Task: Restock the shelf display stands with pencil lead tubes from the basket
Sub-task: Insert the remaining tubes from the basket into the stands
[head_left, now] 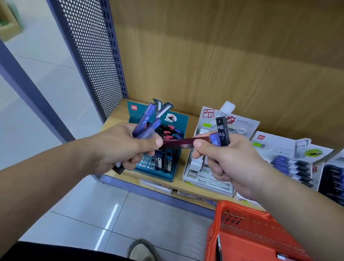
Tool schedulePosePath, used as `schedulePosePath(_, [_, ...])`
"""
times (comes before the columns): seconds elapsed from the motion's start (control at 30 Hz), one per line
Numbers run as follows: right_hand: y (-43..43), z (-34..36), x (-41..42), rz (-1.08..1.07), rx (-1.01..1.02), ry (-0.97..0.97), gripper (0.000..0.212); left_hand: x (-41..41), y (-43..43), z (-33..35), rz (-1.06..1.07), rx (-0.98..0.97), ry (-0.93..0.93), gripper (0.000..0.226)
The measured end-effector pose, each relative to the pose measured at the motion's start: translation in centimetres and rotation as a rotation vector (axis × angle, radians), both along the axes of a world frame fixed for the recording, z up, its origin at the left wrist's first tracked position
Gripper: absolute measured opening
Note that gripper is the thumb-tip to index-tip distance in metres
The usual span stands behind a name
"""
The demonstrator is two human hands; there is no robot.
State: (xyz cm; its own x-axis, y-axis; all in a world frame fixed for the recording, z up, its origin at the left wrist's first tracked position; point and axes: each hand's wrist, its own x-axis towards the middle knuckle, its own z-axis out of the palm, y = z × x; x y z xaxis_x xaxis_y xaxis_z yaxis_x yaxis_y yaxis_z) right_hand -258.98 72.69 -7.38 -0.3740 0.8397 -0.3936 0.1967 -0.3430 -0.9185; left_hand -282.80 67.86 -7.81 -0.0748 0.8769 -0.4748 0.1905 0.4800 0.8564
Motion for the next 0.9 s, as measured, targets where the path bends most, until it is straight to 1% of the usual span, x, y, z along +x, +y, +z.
schedulePosePath(0.1, [-0.3, -0.3, -1.3, 0.023, 0.08, -0.037, 0.006, -0.9, -0.6, -0.1, -0.054, -0.049, -0.035, 0.021])
schedulePosePath(0.2, [-0.5, -0.8, -3.1, 0.049, 0.233, -0.136, 0.008, -2.4, -1.3, -0.9, -0.075, -0.108, -0.075, 0.023])
schedulePosePath(0.3, [-0.2, -1.0, -4.5, 0.018, 0.295, -0.158, 0.01, -4.5, -1.5, -2.4, 0.008, -0.135, -0.041, 0.024])
schedulePosePath(0.4, [0.7, -1.1, -6.0, 0.051, 0.415, -0.279, 0.022, -6.6, -1.8, -3.7, 0.109, -0.183, 0.007, 0.02])
schedulePosePath(0.5, [1.9, -1.1, -7.1, 0.056, 0.47, -0.372, 0.022, -8.4, -2.2, -5.2, 0.133, -0.22, 0.021, 0.019])
schedulePosePath(0.67, [2.9, -1.8, -9.2, 0.118, 0.532, -0.42, 0.022, -9.2, -1.8, -6.6, 0.129, -0.193, 0.044, 0.017])
schedulePosePath(0.8, [2.7, -3.3, -11.2, 0.193, 0.634, -0.561, 0.022, -8.8, -1.1, -7.1, 0.124, -0.172, 0.045, 0.019])
schedulePosePath(0.9, [2.0, -3.8, -12.4, 0.281, 0.688, -0.656, 0.032, -8.6, -0.8, -7.2, 0.094, -0.167, 0.053, 0.02])
